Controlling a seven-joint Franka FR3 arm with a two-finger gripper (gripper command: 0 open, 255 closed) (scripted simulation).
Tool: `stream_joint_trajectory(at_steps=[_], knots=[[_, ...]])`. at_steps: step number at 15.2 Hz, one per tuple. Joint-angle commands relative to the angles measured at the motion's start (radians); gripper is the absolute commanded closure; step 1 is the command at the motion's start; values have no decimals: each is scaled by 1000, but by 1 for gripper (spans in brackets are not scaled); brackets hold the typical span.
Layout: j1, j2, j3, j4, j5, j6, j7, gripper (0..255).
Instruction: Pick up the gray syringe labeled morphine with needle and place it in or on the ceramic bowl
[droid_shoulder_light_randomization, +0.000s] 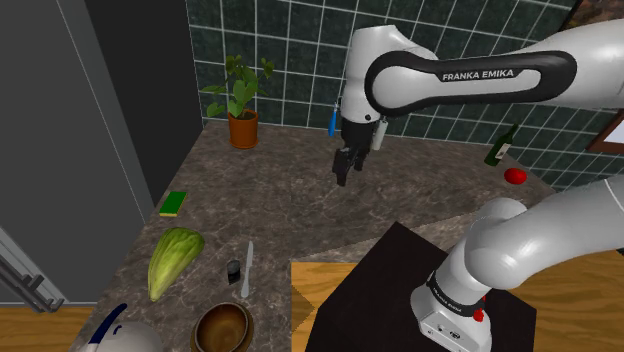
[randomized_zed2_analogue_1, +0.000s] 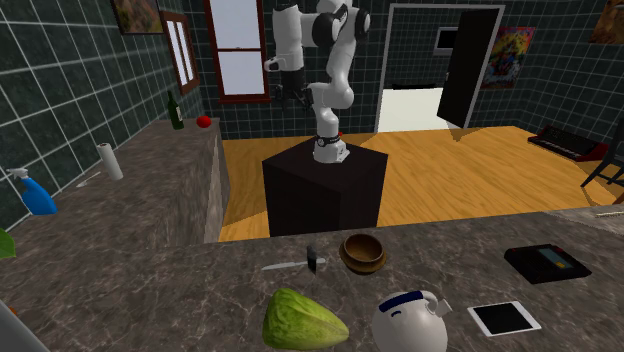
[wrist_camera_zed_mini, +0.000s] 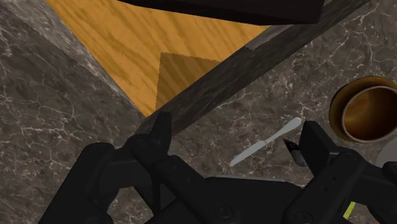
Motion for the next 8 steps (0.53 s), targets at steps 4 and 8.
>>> stream_joint_trajectory(at_steps=[4,8], knots=[[10,149,61,0,18,140,73,0],[15,295,107,34,12,242,138,0]])
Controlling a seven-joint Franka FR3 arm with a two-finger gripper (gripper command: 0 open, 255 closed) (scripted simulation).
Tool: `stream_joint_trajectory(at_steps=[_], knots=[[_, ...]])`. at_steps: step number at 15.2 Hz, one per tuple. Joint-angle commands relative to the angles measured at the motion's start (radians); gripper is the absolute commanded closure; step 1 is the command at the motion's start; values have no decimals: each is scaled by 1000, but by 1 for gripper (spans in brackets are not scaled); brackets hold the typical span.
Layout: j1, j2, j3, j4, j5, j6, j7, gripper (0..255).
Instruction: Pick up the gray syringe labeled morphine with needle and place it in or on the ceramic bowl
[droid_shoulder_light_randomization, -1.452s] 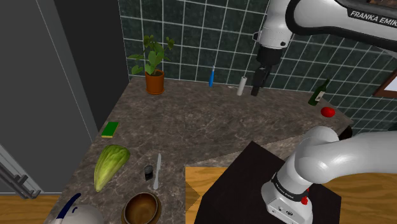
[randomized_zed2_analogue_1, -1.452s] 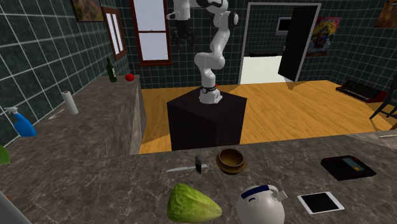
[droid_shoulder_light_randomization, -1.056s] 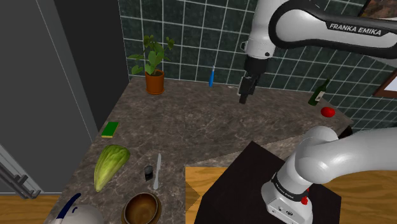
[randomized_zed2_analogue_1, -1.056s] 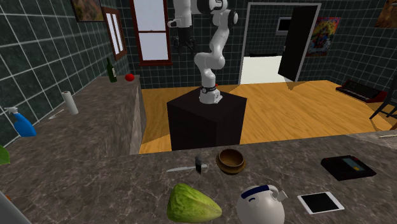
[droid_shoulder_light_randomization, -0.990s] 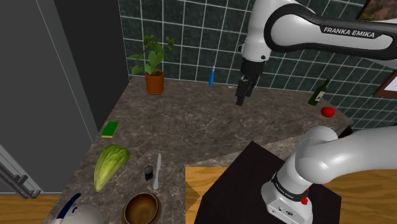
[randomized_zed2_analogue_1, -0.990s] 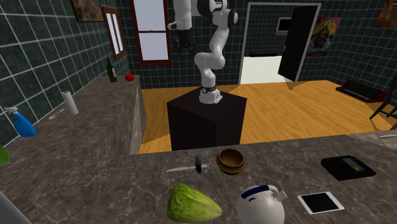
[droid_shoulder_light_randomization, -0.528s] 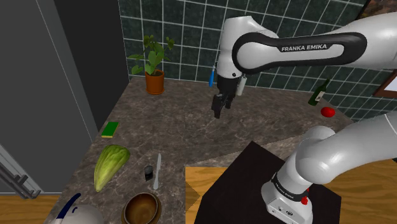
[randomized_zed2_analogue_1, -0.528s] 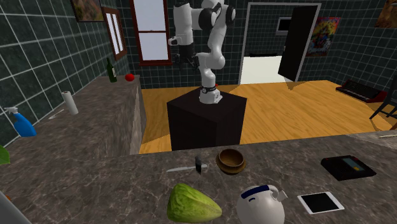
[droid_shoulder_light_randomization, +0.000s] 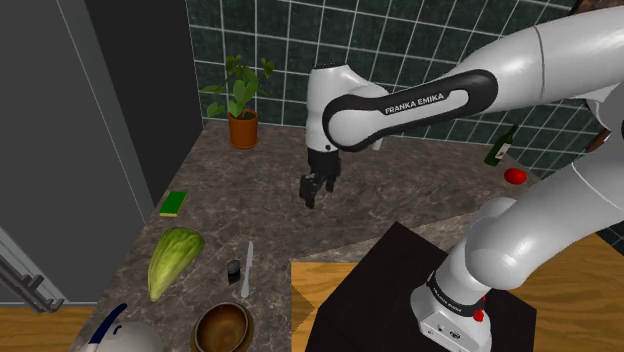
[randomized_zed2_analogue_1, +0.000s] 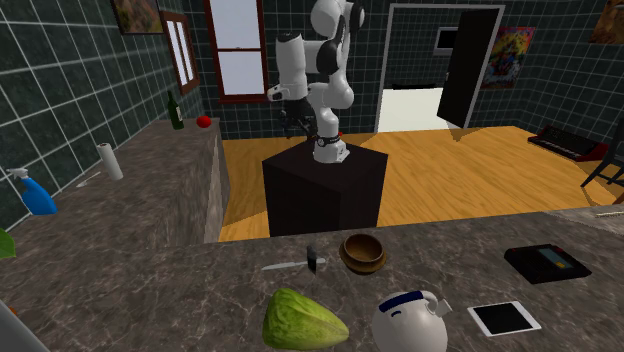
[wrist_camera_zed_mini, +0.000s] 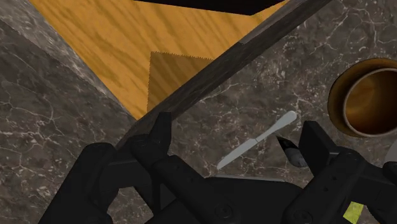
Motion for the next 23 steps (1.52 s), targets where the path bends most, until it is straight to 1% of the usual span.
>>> stream_joint_trajectory(at_steps=[1,7,12,17,23], knots=[[0,83,21,28,-9,51,34,0],[14,324,66,128,-66,172,146,0],[46,531,73,246,-136,239,241,0],[98,735,55,397,-199,273,321,0],[171,979,21,624,-246,272,384,0]])
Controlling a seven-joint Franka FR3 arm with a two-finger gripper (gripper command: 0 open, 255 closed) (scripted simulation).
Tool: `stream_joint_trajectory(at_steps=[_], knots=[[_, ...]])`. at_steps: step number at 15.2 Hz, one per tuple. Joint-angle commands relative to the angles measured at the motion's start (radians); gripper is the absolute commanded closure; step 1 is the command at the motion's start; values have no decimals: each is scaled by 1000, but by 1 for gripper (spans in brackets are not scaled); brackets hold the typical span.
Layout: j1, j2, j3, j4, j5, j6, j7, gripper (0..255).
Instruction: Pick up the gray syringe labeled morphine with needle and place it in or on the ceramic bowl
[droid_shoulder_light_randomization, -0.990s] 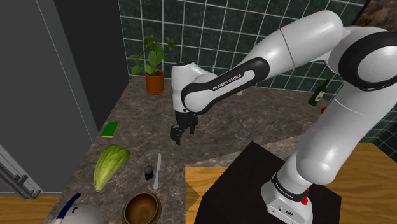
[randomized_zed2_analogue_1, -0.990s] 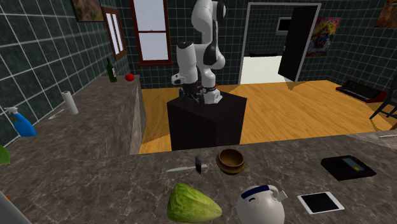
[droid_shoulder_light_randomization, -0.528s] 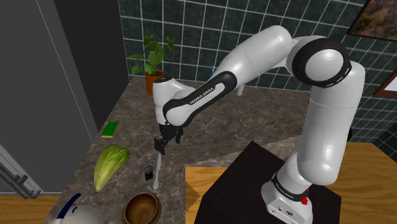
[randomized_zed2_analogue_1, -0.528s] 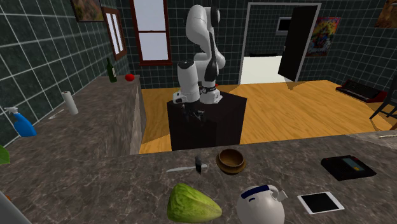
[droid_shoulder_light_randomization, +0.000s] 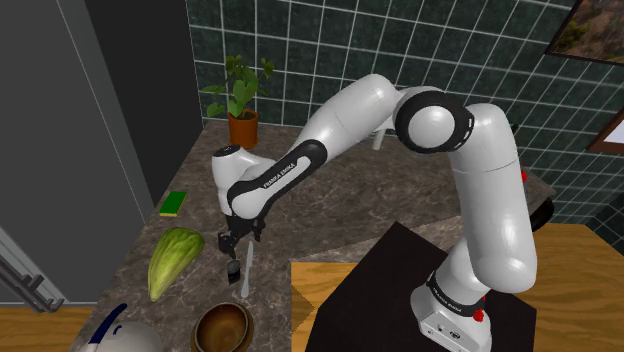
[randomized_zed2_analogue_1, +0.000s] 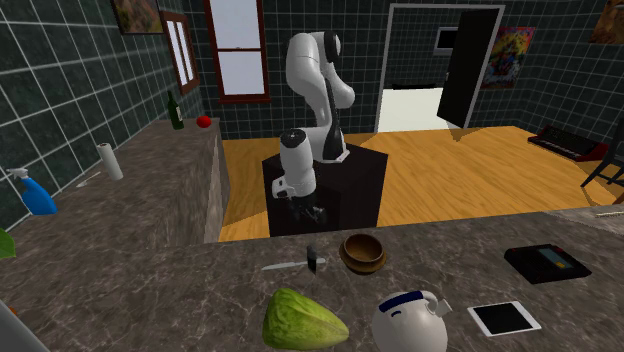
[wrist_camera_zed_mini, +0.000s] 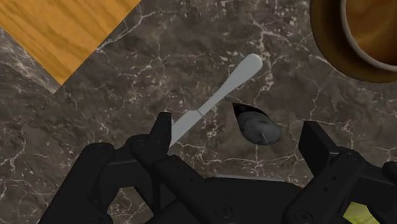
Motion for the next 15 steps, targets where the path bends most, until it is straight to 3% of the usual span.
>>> stream_joint_trajectory(at_steps=[1,5,15], knots=[[25,87,-12,87,-12,-5,17,0],[67,234,-29,255,-23,-32,36,0],[79,297,-41,253,-35,34,43,0]])
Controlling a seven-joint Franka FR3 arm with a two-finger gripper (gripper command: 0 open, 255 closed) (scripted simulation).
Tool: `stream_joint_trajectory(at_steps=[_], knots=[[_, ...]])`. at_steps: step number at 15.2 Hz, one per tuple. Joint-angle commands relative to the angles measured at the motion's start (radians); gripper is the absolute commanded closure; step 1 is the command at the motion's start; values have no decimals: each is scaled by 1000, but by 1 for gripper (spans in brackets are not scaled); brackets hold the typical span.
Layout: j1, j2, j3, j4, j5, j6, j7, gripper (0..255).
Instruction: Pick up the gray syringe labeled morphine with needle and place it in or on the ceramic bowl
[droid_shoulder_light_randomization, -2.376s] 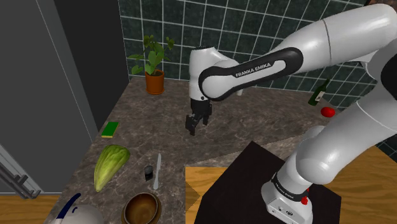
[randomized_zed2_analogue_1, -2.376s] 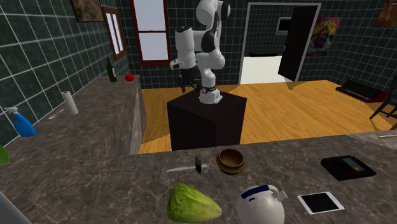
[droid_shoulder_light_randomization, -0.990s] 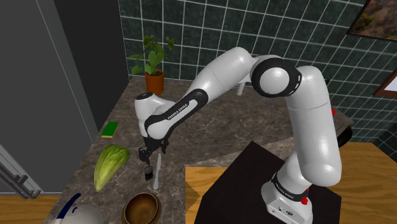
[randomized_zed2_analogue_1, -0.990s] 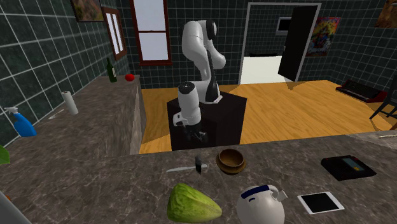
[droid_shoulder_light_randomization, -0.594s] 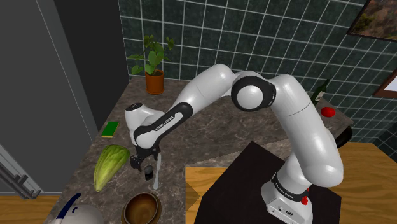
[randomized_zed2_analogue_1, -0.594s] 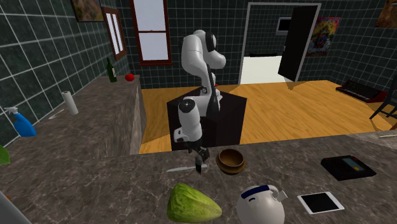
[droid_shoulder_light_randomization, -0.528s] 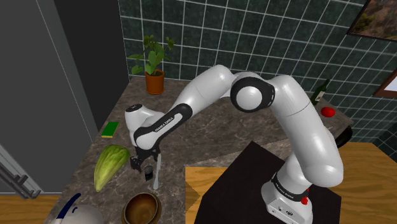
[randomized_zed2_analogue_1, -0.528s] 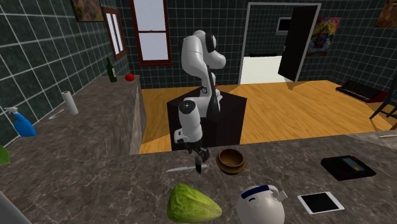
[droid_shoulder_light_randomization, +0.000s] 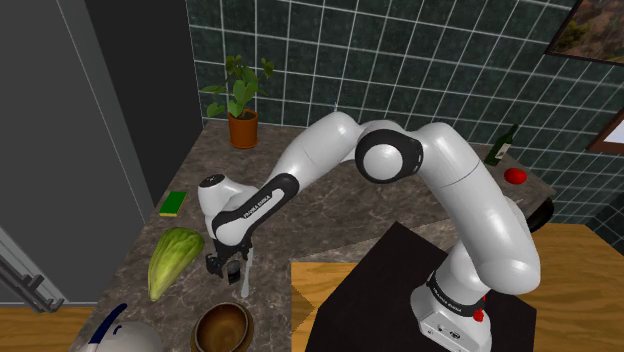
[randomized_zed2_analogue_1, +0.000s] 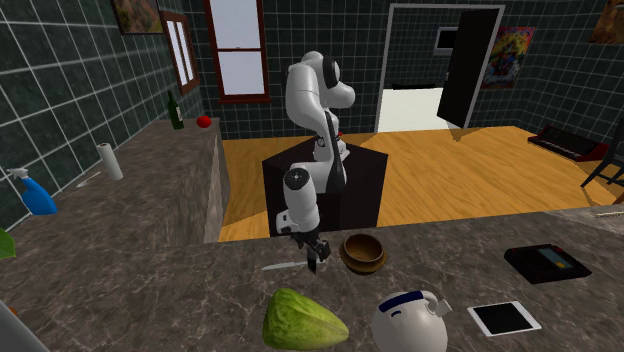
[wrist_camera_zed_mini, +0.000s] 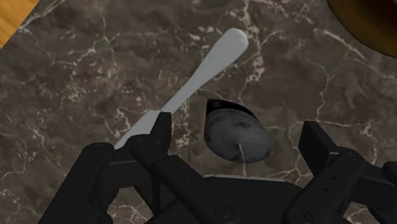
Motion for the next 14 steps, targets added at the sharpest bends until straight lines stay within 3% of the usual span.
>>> stream_joint_trajectory(at_steps=[1,5,6,14], knots=[[0,2,0,1,0,2,0,0],[0,2,0,1,0,1,0,0],[0,2,0,1,0,1,0,255],[0,1,0,0,0,1,0,255]])
